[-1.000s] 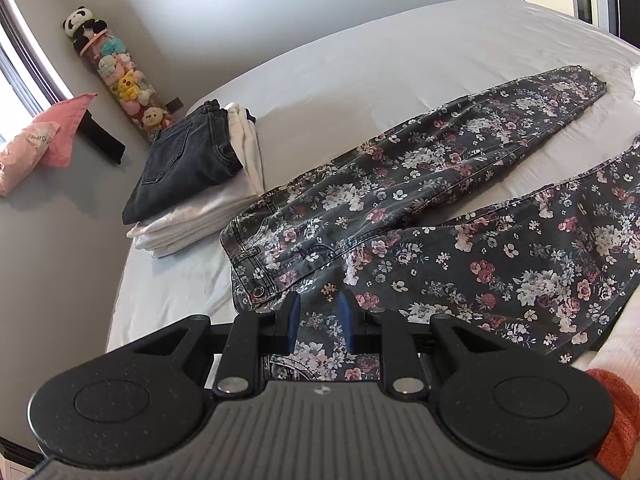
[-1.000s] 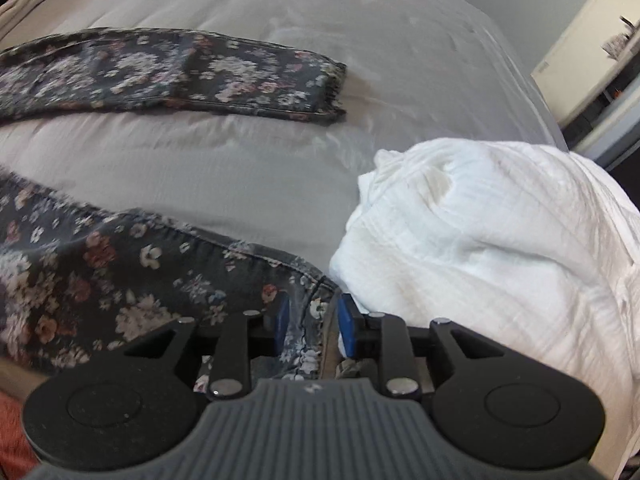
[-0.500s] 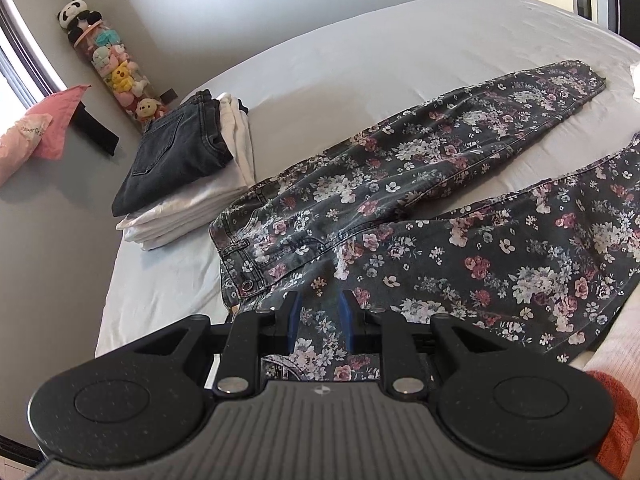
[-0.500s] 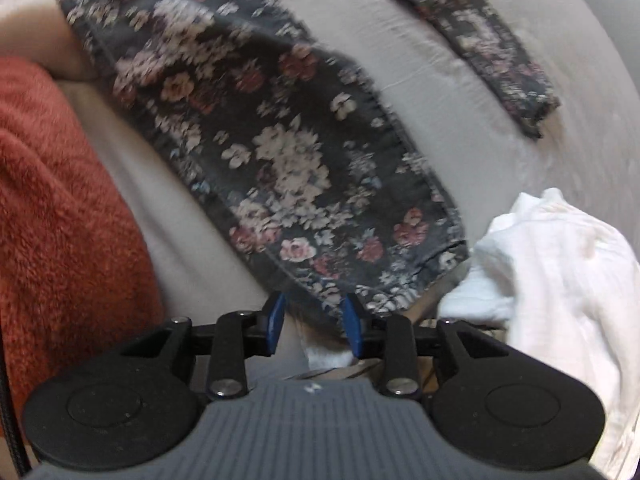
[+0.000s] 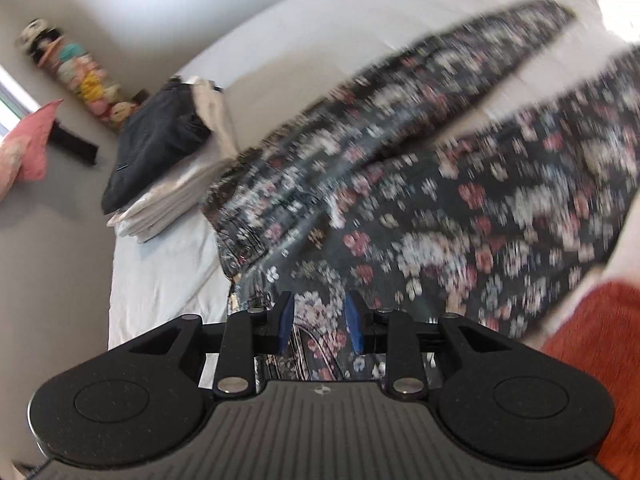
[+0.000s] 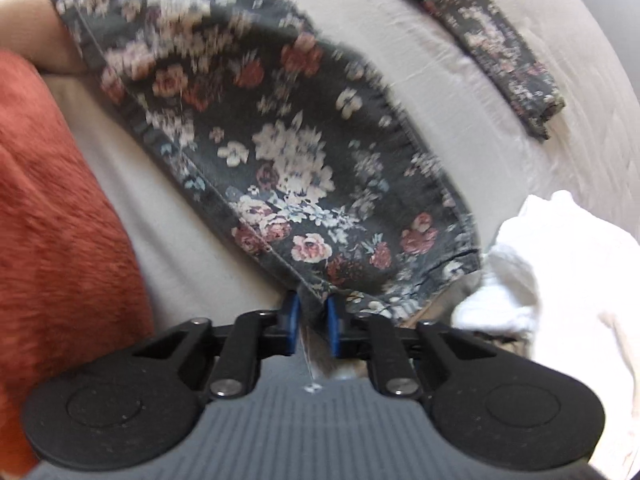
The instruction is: Fold clothes
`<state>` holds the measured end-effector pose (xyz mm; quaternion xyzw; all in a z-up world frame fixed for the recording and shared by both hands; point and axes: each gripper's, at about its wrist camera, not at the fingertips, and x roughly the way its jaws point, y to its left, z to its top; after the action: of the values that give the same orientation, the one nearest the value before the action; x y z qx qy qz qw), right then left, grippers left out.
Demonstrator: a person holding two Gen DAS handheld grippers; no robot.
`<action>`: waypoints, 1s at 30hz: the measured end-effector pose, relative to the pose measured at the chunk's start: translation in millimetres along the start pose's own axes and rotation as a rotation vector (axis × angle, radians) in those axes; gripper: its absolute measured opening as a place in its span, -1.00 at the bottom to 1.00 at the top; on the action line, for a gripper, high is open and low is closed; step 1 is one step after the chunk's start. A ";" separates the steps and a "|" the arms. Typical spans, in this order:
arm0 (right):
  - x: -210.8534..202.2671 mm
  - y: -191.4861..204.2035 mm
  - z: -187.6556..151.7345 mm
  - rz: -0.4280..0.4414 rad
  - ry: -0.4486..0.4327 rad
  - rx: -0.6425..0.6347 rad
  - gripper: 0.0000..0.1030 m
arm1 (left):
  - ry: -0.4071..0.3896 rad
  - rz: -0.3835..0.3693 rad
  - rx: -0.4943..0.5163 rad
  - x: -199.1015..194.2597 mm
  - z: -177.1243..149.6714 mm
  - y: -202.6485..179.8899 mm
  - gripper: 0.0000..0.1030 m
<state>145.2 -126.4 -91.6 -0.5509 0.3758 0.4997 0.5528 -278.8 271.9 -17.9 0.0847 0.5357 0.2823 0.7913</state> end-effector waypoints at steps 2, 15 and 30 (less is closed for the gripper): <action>-13.9 -5.9 0.1 0.001 -0.032 0.035 -0.83 | 0.022 -0.013 0.057 7.7 -2.1 -3.2 -0.36; -76.3 -38.3 46.5 -0.171 -0.289 0.380 -0.89 | 0.081 -0.037 0.196 47.9 -23.3 9.2 -0.36; -73.1 -41.3 116.8 -0.561 -0.190 0.520 -0.90 | 0.088 -0.161 0.231 75.7 -57.1 25.7 -0.34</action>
<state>153.4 -17.1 1.6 -0.4251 0.2719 0.2658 0.8214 -319.0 324.2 -90.8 0.1192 0.6038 0.1578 0.7722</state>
